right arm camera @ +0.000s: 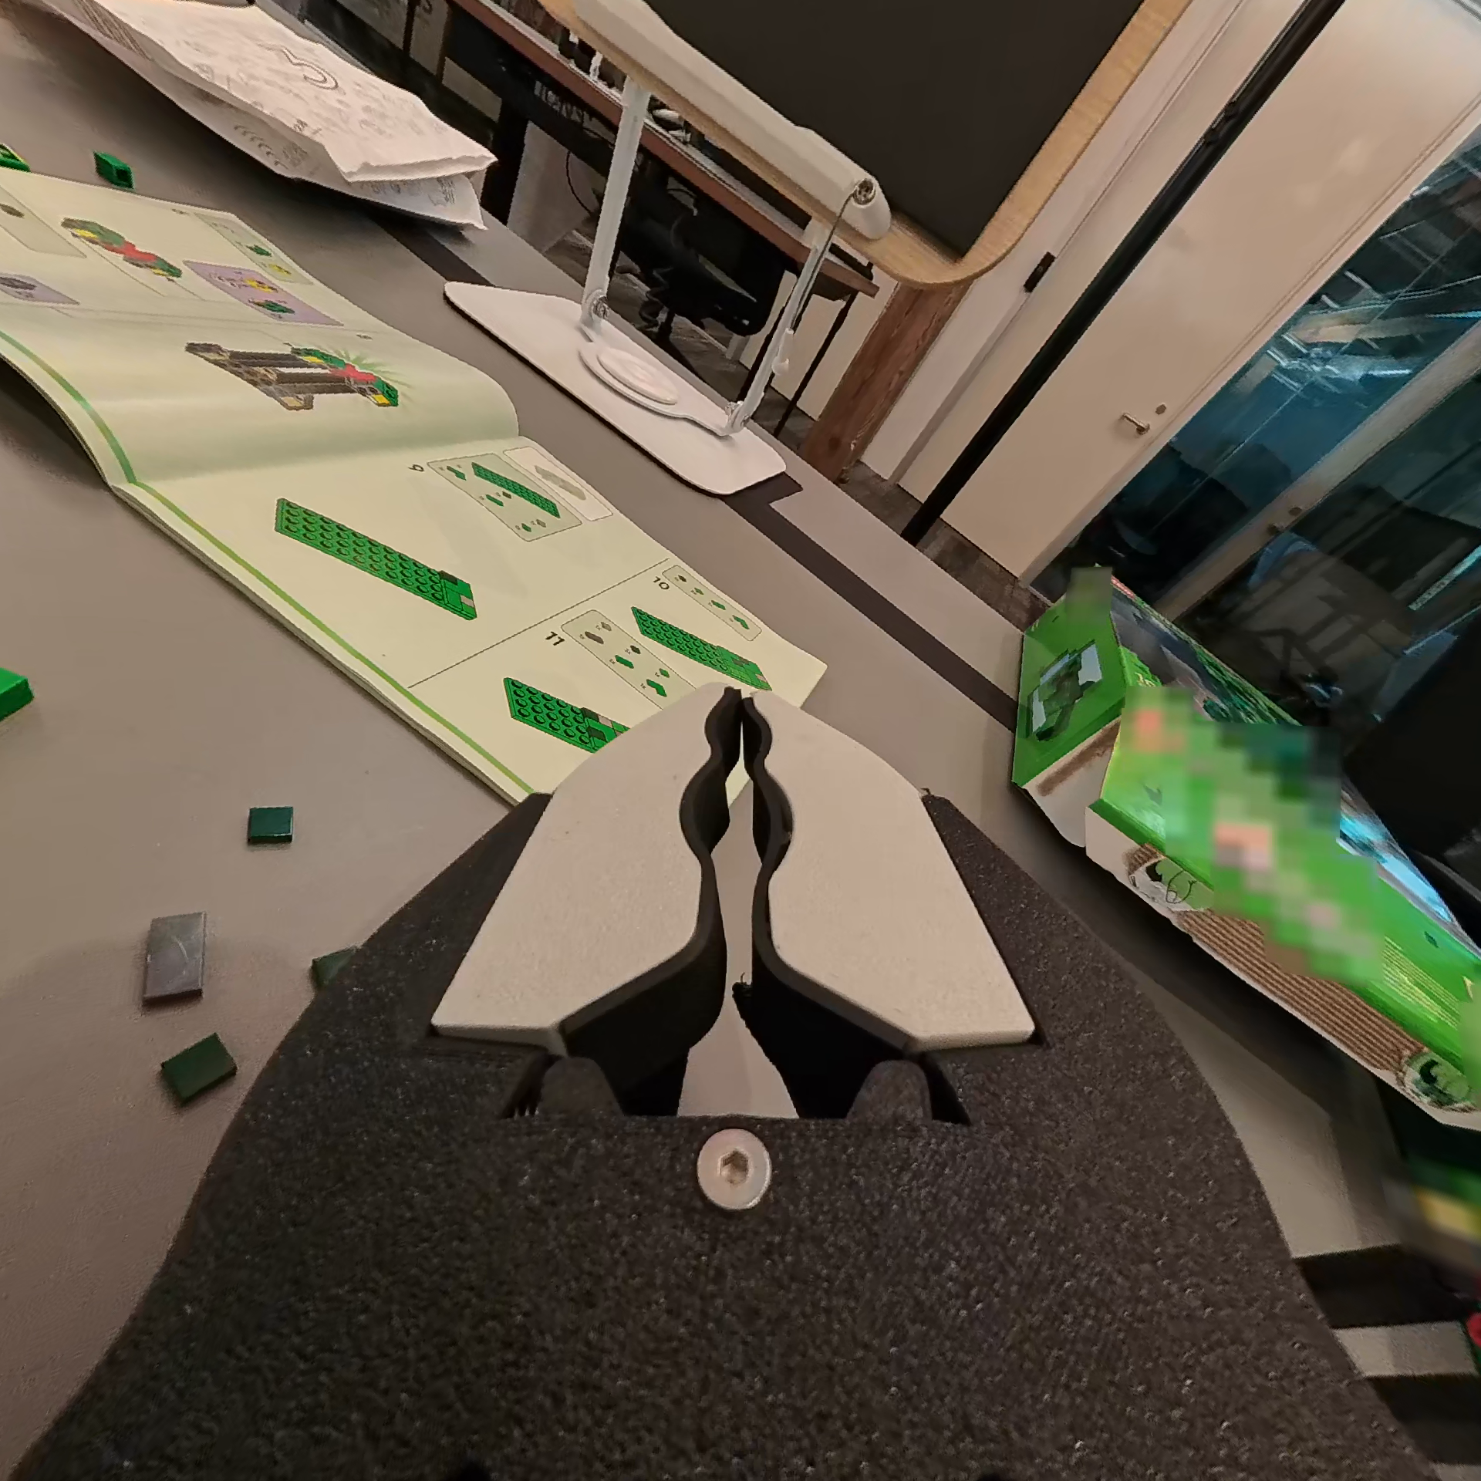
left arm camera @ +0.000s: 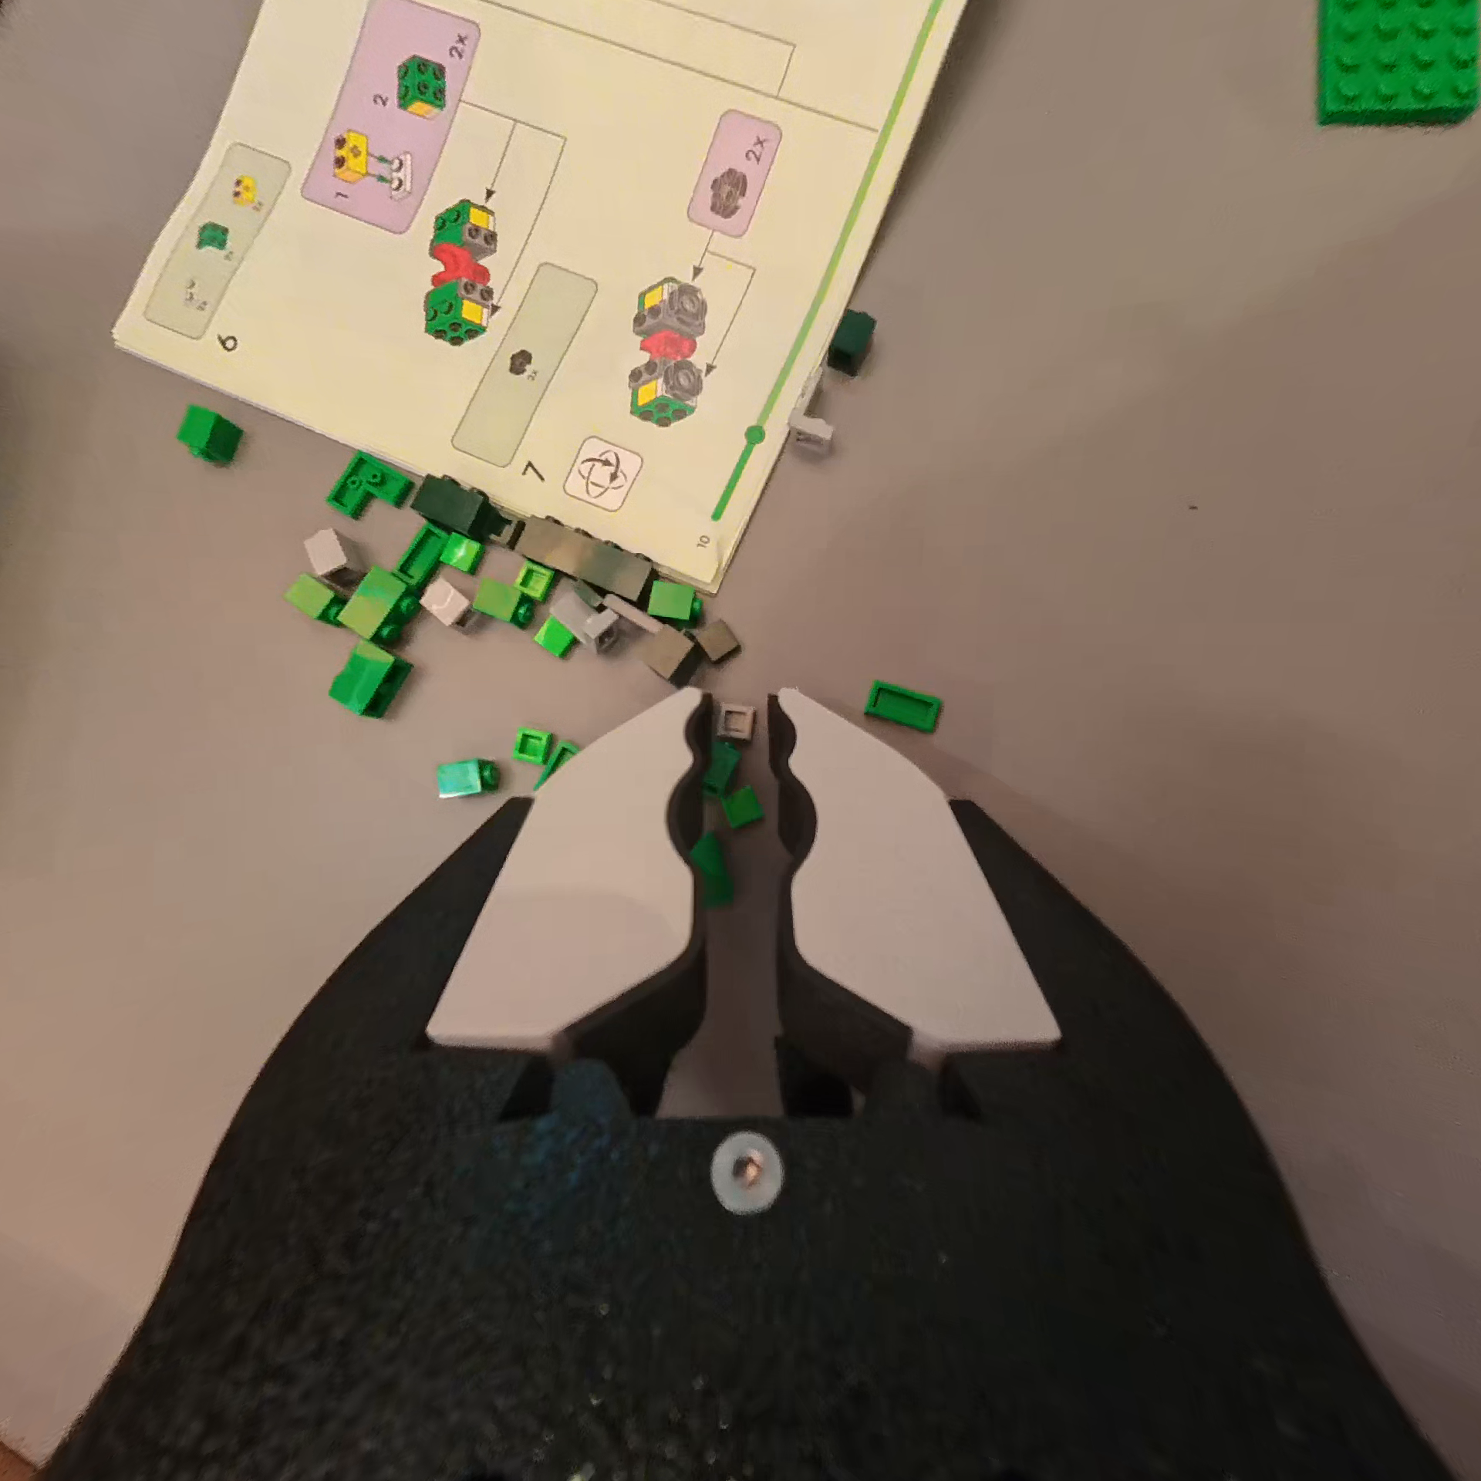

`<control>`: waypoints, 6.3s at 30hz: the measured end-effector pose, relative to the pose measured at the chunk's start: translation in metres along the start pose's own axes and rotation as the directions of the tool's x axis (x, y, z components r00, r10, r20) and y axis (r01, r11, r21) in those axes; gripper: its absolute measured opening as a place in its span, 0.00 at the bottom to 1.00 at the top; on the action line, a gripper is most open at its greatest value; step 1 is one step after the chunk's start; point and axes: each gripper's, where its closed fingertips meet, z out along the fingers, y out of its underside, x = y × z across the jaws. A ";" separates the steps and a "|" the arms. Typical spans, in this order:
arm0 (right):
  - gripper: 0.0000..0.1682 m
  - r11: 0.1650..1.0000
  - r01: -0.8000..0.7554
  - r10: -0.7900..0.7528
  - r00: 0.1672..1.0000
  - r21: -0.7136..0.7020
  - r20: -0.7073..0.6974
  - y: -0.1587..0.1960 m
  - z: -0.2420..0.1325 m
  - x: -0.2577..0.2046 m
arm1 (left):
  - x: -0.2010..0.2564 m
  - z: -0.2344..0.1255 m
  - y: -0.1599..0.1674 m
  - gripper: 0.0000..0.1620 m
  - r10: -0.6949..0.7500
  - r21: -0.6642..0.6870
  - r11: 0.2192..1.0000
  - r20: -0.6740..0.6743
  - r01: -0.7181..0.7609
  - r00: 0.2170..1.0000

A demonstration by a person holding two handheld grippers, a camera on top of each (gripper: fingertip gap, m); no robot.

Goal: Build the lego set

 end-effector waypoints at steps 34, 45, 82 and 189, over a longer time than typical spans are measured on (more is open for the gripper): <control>0.13 0.378 -0.826 0.399 -0.263 -0.419 0.878 -0.145 -0.083 -0.075 | 0.180 0.001 -0.299 0.04 0.646 0.897 0.303 0.056 -0.322 0.762; 0.05 0.327 -0.795 0.422 -0.360 -0.511 0.832 -0.136 -0.072 -0.085 | 0.177 0.012 -0.292 0.04 0.651 0.902 0.308 0.031 -0.301 0.758; 0.12 0.609 0.540 0.108 0.670 -0.581 0.735 0.072 -0.091 -0.041 | 0.118 0.072 -0.198 0.16 0.311 0.503 0.842 -0.159 -0.194 0.937; 0.25 0.672 -0.717 0.633 0.426 -0.186 0.646 -0.082 -0.031 -0.065 | 0.152 0.054 -0.230 0.02 -0.193 0.297 0.635 -0.833 0.713 0.519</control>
